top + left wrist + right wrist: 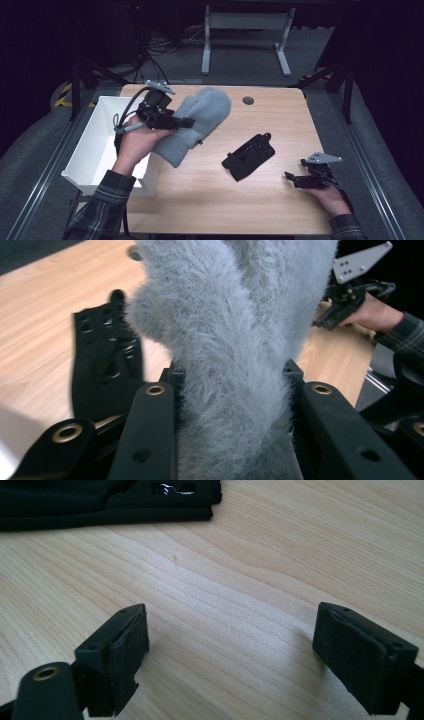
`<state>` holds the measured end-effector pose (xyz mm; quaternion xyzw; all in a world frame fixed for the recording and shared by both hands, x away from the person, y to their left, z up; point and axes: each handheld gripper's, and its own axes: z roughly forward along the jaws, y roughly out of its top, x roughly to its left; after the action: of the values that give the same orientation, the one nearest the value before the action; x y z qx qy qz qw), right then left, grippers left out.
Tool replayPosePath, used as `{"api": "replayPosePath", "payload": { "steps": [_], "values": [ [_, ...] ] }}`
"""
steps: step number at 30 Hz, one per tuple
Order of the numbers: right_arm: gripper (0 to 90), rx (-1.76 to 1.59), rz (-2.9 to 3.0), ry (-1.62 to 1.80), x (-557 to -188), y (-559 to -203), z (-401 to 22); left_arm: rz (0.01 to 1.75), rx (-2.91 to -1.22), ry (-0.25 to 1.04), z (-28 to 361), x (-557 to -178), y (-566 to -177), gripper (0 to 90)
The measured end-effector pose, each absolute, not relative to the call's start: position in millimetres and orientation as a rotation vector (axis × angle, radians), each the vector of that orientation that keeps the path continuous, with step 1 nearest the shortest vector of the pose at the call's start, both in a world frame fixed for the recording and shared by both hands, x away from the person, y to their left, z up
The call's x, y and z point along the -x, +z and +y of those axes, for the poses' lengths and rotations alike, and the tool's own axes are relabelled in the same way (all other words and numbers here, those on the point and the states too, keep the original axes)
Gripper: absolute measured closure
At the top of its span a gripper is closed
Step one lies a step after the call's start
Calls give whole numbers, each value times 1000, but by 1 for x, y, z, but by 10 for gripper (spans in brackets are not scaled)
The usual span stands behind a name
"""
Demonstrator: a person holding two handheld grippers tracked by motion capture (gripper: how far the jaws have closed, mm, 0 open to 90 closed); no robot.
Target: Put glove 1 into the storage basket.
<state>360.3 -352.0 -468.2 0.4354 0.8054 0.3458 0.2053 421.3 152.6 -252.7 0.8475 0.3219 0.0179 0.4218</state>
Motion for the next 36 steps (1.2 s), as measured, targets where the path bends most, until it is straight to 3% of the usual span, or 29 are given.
{"api": "replayPosePath", "payload": {
  "steps": [21, 36],
  "values": [
    [152, -1216, 2242, 964, -360, -468, -352, 1110, -1988, 99, 272, -424, -281, 654],
    [152, -1218, 2242, 965, -360, -468, -352, 1292, -1954, 19, 301, -437, -347, 650]
  ]
}}
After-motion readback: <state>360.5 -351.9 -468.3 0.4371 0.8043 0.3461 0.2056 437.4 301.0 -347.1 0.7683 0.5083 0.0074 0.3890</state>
